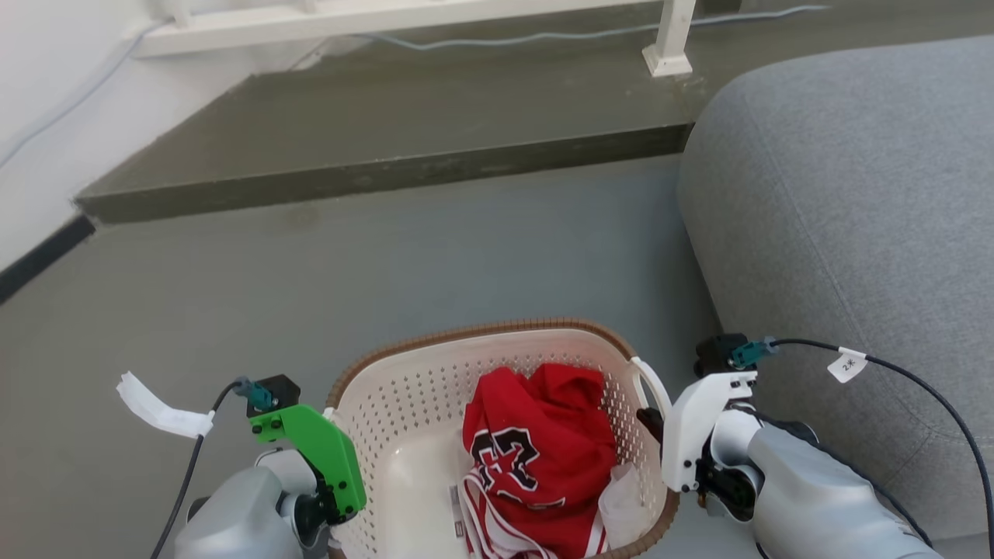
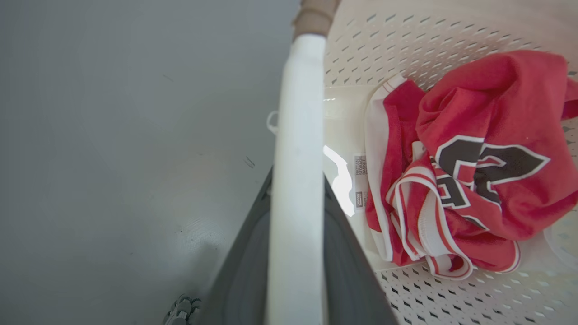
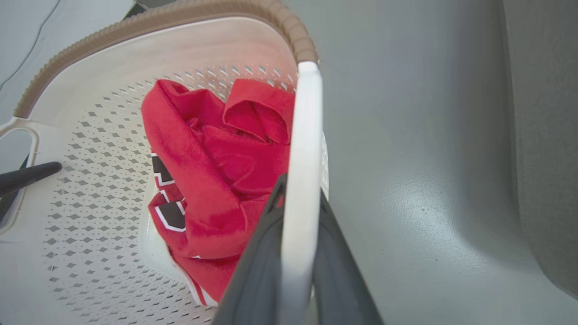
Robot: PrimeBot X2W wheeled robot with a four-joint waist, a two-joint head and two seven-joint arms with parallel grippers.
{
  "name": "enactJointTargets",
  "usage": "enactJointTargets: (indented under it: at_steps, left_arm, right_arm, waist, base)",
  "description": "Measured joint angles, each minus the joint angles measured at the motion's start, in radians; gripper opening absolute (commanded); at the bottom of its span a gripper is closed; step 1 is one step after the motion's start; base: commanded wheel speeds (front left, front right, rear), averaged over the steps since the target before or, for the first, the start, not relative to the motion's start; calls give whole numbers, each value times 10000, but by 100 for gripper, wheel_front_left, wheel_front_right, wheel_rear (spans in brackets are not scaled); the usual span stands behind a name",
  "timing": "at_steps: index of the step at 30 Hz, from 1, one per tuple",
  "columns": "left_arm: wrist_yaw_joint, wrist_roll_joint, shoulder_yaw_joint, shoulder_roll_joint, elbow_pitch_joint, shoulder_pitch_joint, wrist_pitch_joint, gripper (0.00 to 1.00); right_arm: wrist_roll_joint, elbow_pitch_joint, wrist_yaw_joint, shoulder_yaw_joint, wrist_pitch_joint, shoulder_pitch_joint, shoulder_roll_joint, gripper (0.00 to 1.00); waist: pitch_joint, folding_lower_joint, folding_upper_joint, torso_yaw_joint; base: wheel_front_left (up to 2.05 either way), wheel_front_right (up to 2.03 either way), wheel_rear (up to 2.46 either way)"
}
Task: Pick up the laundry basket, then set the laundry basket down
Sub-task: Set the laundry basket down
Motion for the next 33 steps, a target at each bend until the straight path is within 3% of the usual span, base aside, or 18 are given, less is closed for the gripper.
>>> enactJointTargets:
  at_steps: [33]
  left_arm:
    - [796, 453, -234, -17, -740, -2208, -2071, 0]
  right_arm:
    - [-125, -570, 2, 31, -1822, -2142, -683, 0]
  waist:
    - [3799, 2, 0, 325]
  base:
    - [0, 0, 0]
